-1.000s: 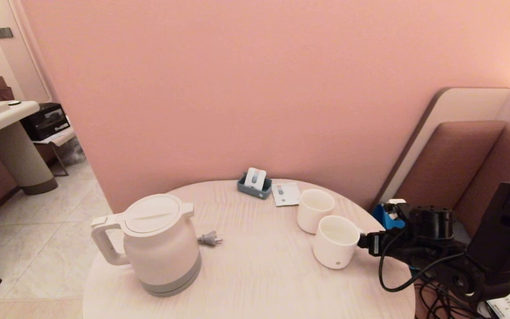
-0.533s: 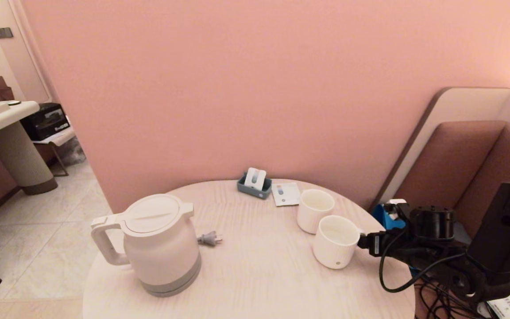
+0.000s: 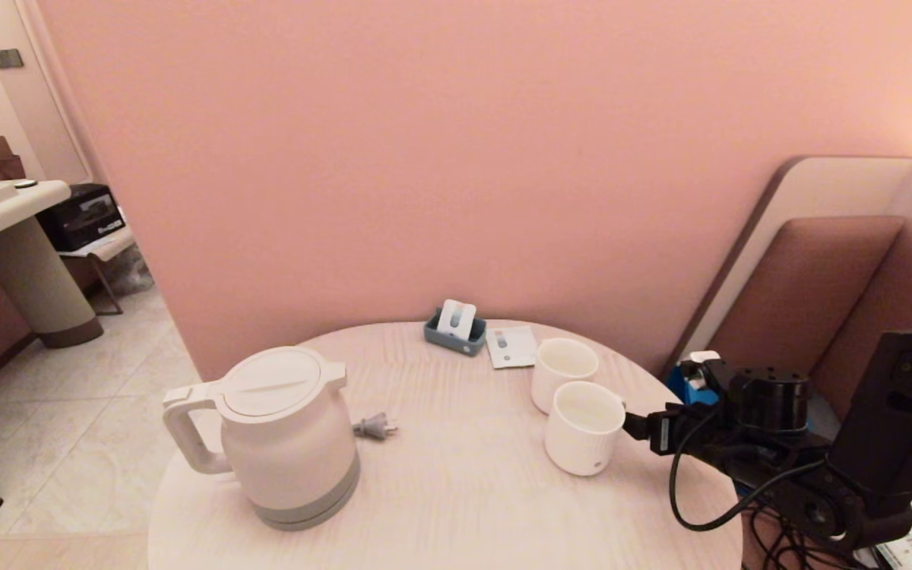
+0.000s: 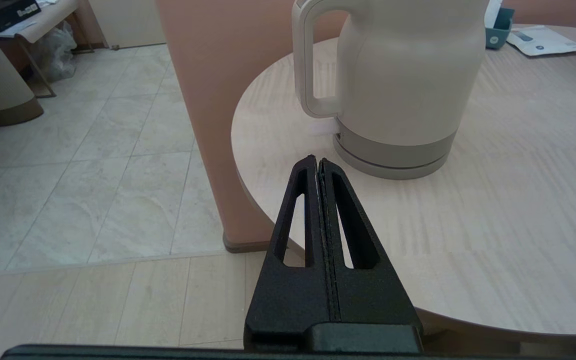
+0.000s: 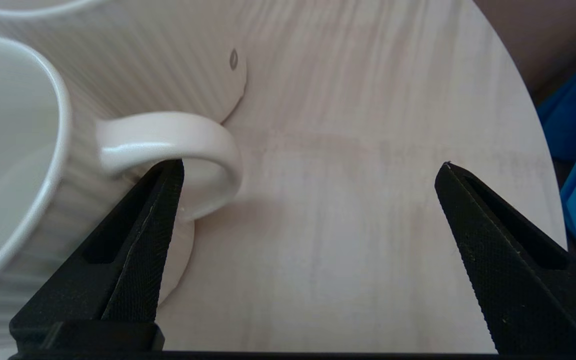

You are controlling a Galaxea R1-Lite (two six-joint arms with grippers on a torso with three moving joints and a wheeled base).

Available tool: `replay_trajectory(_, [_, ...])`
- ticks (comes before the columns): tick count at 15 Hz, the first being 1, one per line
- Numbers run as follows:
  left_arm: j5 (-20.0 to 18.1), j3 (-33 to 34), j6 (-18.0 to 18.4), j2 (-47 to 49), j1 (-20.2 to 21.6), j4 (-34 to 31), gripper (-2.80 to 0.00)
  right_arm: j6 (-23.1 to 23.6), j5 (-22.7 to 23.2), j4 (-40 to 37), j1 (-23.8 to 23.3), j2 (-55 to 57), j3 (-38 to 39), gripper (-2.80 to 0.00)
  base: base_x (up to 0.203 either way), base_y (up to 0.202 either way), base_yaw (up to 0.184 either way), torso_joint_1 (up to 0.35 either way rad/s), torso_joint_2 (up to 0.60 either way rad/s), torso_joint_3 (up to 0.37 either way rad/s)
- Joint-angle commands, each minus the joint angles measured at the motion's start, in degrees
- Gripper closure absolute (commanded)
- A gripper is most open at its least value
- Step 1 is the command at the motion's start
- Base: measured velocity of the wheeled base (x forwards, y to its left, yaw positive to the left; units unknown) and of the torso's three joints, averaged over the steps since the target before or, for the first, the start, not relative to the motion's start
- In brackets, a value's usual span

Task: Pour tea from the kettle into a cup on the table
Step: Pick up the cup

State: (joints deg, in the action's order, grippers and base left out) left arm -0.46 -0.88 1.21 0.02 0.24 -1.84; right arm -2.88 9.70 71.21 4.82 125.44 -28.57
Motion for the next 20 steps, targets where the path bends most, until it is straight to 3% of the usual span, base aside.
replay_trajectory(1, [0.0,0.0,0.0,0.0,0.0,0.0,0.00,0.0,0.0,0.3,0.1,0.4,0.3,-2.80,0.000,0.000,0.000,0.000,0.00,0.000])
replay_trajectory(6, [0.0,0.0,0.0,0.0,0.0,0.0,0.00,-0.1,-0.2,1.3,0.1,1.9,1.2,-2.80,0.000,0.000,0.000,0.000,0.00,0.000])
replay_trajectory(10, [0.0,0.0,0.0,0.0,0.0,0.0,0.00,0.3,-0.3,7.8,0.1,5.0,1.2,-2.80,0.000,0.000,0.000,0.000,0.00,0.000])
replay_trajectory(20, [0.0,0.0,0.0,0.0,0.0,0.0,0.00,0.2,-0.3,8.8,0.1,5.2,0.6,-2.80,0.000,0.000,0.000,0.000,0.00,0.000])
